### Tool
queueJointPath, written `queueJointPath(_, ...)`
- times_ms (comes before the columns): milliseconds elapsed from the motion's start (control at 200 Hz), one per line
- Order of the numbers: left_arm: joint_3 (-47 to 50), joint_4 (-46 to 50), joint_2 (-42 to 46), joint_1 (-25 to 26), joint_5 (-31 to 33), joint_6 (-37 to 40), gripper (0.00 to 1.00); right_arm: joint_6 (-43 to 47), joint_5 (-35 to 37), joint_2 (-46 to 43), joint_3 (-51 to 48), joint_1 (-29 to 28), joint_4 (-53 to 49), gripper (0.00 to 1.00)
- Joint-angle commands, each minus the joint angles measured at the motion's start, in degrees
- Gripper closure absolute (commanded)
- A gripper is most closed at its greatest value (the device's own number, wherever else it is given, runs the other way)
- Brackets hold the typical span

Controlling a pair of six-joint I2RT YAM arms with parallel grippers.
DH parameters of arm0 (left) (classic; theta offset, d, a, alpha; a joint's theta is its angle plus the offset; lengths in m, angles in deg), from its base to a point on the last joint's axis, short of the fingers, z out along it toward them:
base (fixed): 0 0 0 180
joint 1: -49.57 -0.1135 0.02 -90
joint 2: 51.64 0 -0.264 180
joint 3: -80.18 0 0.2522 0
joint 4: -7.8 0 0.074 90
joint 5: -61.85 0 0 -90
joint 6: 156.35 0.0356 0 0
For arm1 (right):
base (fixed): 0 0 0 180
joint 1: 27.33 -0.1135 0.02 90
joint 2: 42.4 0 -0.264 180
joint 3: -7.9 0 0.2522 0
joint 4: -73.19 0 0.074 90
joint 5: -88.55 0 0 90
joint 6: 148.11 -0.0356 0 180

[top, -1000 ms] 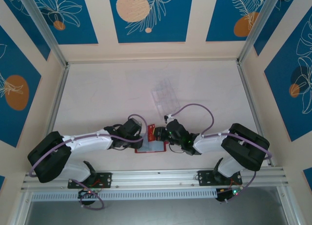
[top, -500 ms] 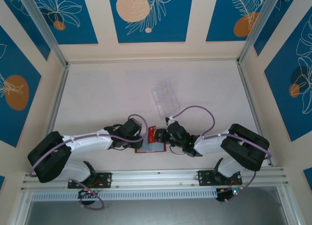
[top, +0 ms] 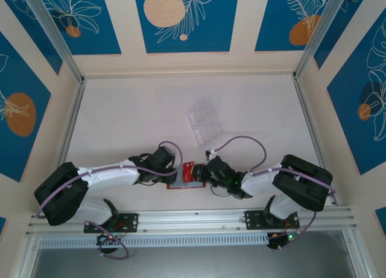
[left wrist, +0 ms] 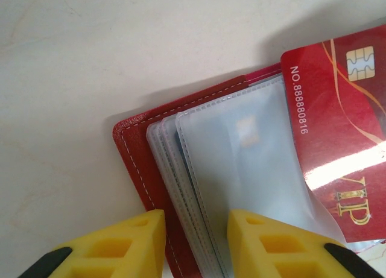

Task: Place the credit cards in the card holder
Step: Insert the credit card into the card slot.

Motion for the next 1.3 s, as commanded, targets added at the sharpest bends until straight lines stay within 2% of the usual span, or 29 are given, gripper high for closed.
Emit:
queueJointPath(0,1.20,4.69,-2.31,-0.64,1.03,-0.16,0.68,-1.68,3.44,-1.14,-1.60,-1.41,-3.33,1.00)
queueJointPath(610,0.95,5.10,-2.29,-0.63,1.19,-0.07,0.68,-6.19,7.26,-0.56,-3.67,-5.35,-5.20,1.00)
queueJointPath(990,0.90,5.29,-2.40,-0.61,1.22,-0.05,0.68,-11.67,14.27,3.56,-3.23,-10.93,-4.77,1.00)
queueJointPath(1295,0.76,5.71,-2.23,-0.66,1.40,-0.01,0.68,-9.75,13.99,2.64,-2.53,-9.84,-8.01,1.00)
